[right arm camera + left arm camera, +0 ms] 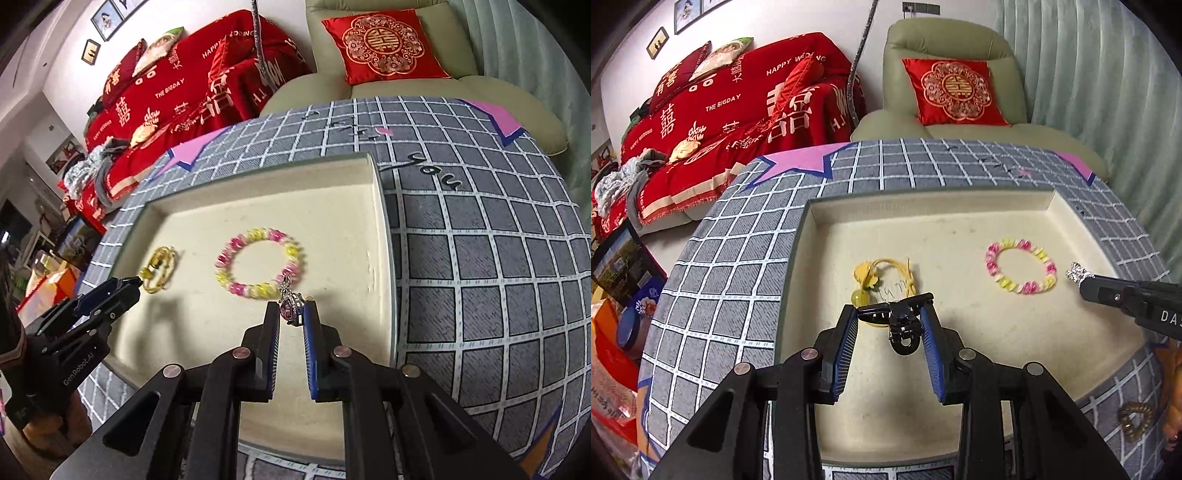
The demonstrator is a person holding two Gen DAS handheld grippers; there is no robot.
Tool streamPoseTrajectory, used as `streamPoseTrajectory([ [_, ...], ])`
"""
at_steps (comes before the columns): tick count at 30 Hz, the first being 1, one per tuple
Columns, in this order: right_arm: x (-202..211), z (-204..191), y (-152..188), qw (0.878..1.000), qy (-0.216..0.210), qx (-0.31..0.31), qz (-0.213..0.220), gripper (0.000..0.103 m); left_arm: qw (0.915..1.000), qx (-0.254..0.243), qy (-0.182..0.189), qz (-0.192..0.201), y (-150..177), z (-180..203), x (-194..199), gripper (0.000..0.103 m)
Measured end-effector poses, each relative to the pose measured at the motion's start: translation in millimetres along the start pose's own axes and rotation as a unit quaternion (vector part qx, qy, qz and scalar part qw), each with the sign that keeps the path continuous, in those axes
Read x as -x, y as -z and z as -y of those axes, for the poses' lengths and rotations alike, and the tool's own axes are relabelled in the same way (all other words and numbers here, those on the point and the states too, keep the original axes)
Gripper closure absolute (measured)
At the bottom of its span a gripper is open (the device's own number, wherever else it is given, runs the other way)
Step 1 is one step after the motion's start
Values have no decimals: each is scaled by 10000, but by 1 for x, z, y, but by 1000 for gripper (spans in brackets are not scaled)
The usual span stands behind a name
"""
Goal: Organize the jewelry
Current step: 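Carry the claw clip and heart pendant with both grippers into the tray box, then open the left gripper releasing the clip while the right releases the pendant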
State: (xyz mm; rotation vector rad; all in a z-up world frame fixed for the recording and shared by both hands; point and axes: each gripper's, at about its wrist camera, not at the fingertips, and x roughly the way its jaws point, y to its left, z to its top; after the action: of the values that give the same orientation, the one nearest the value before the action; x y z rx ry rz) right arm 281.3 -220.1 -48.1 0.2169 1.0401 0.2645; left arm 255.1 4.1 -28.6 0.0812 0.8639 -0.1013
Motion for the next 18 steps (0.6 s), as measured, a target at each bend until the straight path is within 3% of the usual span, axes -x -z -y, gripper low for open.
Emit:
streamPoseTrajectory([
  [13,-9,-8,4,9986,407,345,-16,89,9995,-89,-143,-276,9,6,-17,57],
  [16,-10,-11,5,9975,510,480,-53,85,9994,-69,-215,-251,9,5,-16,40],
  [18,-12,-16,6,9963,591,612,-77,78,9994,-78,-235,-254,9,5,-16,40],
])
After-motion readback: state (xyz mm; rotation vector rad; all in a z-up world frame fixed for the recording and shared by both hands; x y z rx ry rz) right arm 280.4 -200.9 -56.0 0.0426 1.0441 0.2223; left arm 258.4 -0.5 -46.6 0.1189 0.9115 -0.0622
